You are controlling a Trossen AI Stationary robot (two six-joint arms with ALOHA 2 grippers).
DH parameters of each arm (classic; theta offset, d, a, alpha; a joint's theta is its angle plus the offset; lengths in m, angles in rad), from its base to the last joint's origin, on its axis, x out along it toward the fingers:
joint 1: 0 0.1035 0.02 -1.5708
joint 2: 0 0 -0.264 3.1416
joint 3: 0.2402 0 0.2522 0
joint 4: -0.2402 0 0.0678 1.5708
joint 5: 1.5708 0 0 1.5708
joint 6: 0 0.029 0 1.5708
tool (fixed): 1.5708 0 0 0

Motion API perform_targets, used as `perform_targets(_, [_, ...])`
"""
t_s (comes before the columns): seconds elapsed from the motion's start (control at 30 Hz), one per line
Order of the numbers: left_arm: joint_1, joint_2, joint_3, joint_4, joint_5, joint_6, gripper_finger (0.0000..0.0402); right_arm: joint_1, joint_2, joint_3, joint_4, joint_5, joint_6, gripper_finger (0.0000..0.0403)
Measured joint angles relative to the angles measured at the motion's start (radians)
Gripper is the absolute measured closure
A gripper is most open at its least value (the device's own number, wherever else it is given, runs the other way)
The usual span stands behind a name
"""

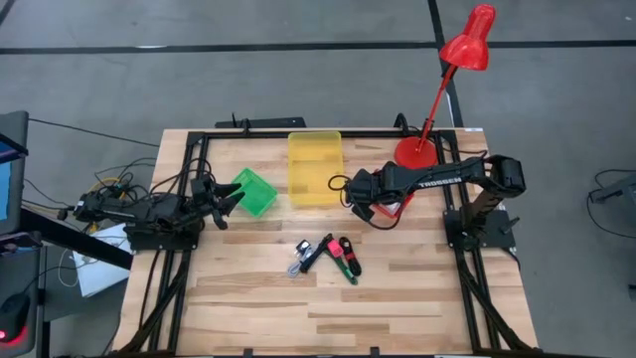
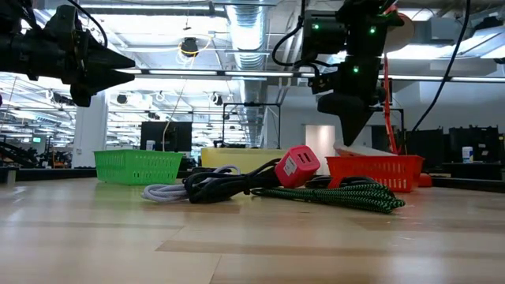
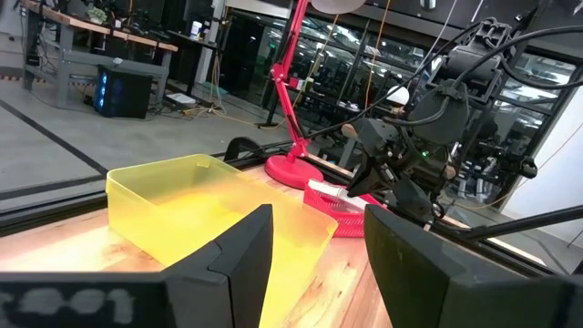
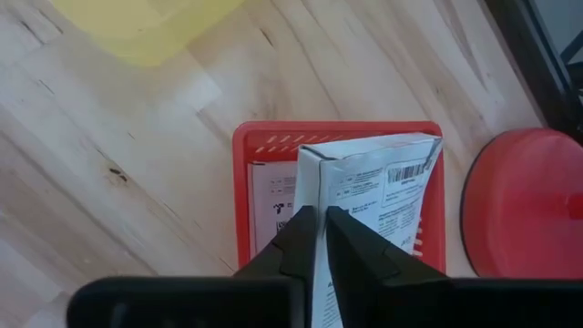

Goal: Pick and place items into bin
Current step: Put the white card reader box into the red bin, then put the left black charger cable into the yellow bin

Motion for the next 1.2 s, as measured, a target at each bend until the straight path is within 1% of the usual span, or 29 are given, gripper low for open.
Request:
perform_targets(0.23, [0.000, 0.000, 0.000, 0.000, 0.000, 0.000, 0.0235, 0.000, 0.000, 0.000, -0.031, -0.027, 0.018, 0.0383])
perform_targets(0.67, [0.000, 0.000, 0.000, 0.000, 0.000, 0.000, 0.0235, 0.047, 0.000, 0.000, -0.036, -0.023, 0.018, 0.0352])
perform_targets(0.83, [0.000, 0.000, 0.000, 0.000, 0.000, 0.000, 0.0235, 0.054, 0.000, 0.000, -0.036, -0.025, -0.037, 0.0348])
perform_targets(1.03, [0.000, 0.000, 0.000, 0.000, 0.000, 0.000, 0.0235, 0.088, 0.000, 0.001, -0.036, -0.099, -0.043, 0.0349])
perform_targets(1.13, [0.000, 0.000, 0.000, 0.000, 0.000, 0.000, 0.0235, 0.112, 0.000, 0.001, -0.035, -0.105, -0.039, 0.0349])
perform_targets(1.2, [0.000, 0.000, 0.000, 0.000, 0.000, 0.000, 0.0235, 0.127, 0.000, 0.001, -0.029, -0.105, 0.023, 0.0349])
